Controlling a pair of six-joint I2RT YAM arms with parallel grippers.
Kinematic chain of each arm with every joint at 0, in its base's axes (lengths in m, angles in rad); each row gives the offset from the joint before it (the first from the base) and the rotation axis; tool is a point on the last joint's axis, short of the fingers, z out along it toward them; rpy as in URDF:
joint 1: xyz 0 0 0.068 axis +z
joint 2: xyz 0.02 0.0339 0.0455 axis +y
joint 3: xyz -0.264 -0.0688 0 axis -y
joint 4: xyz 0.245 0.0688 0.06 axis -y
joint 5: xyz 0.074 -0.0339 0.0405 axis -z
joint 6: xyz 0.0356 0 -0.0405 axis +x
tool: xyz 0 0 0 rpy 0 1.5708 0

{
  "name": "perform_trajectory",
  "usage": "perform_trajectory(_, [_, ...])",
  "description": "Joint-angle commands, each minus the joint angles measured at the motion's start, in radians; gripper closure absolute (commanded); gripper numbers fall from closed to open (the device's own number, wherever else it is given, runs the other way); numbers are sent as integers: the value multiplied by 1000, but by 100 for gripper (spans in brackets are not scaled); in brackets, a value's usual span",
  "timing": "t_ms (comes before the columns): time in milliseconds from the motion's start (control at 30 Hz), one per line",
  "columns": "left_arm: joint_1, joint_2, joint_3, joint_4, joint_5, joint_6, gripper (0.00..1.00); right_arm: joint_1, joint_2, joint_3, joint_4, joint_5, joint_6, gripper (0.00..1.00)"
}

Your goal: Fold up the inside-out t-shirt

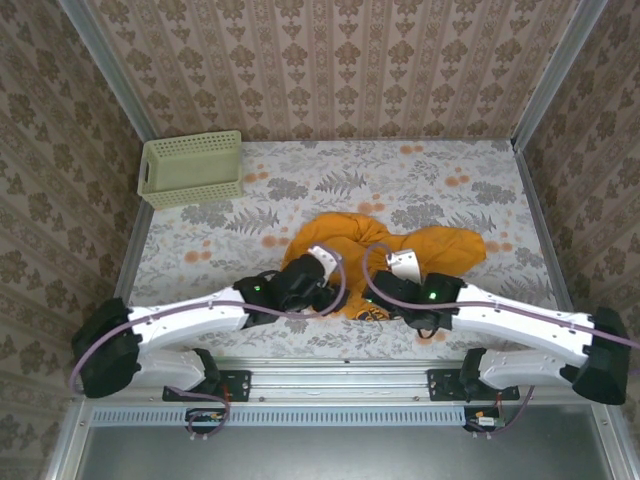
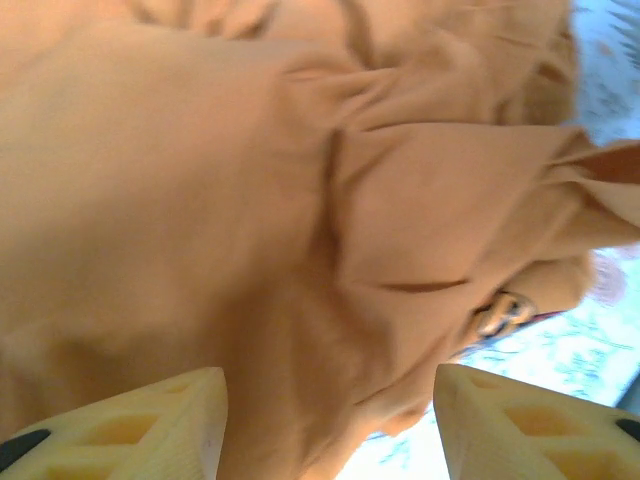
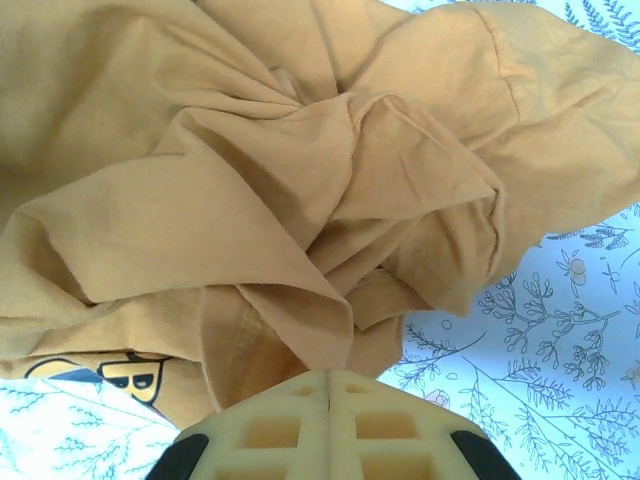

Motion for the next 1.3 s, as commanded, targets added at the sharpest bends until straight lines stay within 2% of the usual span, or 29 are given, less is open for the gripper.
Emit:
perform_trajectory(0, [-72, 97, 104, 12, 21, 103, 42, -9, -75, -47, -3, 6, -20, 100])
perform_trajectory(200, [-104, 283, 232, -60, -31, 112, 43, -37, -144, -111, 33, -25, -1, 100])
perform_trajectory(333, [-103, 350, 272, -77, -31, 112, 50, -69, -165, -147, 45, -33, 23, 100])
perform_trajectory(533, [-97, 411, 293, -87, -20, 105, 76, -107, -200, -179, 84, -62, 6, 100])
perform_trajectory(600, [-88, 397, 274, -68, -15, 94, 86, -127, -198, -190, 89, -68, -3, 100])
perform_trajectory(733, [-30, 329, 199, 19, 40, 42, 100, -173, -192, -235, 129, -105, -28, 100])
perform_trajectory(1000, [99, 240, 86, 210, 248, -55, 100, -172, -206, -234, 205, -186, -83, 98])
perform_trajectory(1167, [112, 252, 90, 238, 299, -62, 100, -115, -272, -209, 330, -317, -130, 81])
perform_trajectory(1267, [112, 249, 80, 249, 299, -64, 100, -79, -259, -201, 388, -335, -115, 74])
